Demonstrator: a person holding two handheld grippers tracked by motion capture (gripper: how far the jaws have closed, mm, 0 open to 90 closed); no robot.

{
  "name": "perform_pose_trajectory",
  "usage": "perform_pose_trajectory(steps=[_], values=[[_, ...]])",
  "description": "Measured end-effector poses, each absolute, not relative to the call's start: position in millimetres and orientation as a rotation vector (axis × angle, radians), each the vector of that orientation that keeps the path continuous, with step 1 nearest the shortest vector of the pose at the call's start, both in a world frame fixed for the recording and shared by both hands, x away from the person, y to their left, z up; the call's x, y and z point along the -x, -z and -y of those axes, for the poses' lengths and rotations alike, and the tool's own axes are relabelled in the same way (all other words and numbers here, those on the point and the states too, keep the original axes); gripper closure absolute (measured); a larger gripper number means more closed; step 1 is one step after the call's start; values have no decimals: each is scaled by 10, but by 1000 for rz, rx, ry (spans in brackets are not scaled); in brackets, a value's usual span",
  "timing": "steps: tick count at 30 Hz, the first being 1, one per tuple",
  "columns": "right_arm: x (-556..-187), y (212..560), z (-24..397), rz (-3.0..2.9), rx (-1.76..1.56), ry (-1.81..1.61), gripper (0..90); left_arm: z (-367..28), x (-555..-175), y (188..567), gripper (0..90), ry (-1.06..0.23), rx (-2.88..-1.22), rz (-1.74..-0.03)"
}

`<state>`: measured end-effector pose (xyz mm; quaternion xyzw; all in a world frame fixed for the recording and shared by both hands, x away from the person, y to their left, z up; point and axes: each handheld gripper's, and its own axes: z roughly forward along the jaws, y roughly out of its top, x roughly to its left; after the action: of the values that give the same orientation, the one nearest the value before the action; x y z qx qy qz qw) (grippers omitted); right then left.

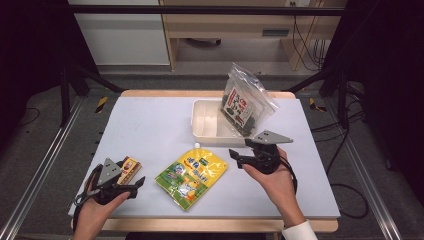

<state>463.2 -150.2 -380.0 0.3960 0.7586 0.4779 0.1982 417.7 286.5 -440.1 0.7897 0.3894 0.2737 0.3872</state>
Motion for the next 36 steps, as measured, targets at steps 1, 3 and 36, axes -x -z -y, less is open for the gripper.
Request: perform_pose_trajectory(steps=[1, 3, 36], values=[[-4640, 3822, 1480, -2125, -1110, -1339, 316, -2863, -4176, 4400, 85, -696, -2009, -990], [-4657, 3861, 1442, -2131, -1115, -1333, 312, -2861, -4175, 4401, 88, -693, -2011, -988], [-4905, 4578, 1136, -2260, -1314, -1131, 434, -2586, -4195, 4411, 95, -690, -2085, -885]])
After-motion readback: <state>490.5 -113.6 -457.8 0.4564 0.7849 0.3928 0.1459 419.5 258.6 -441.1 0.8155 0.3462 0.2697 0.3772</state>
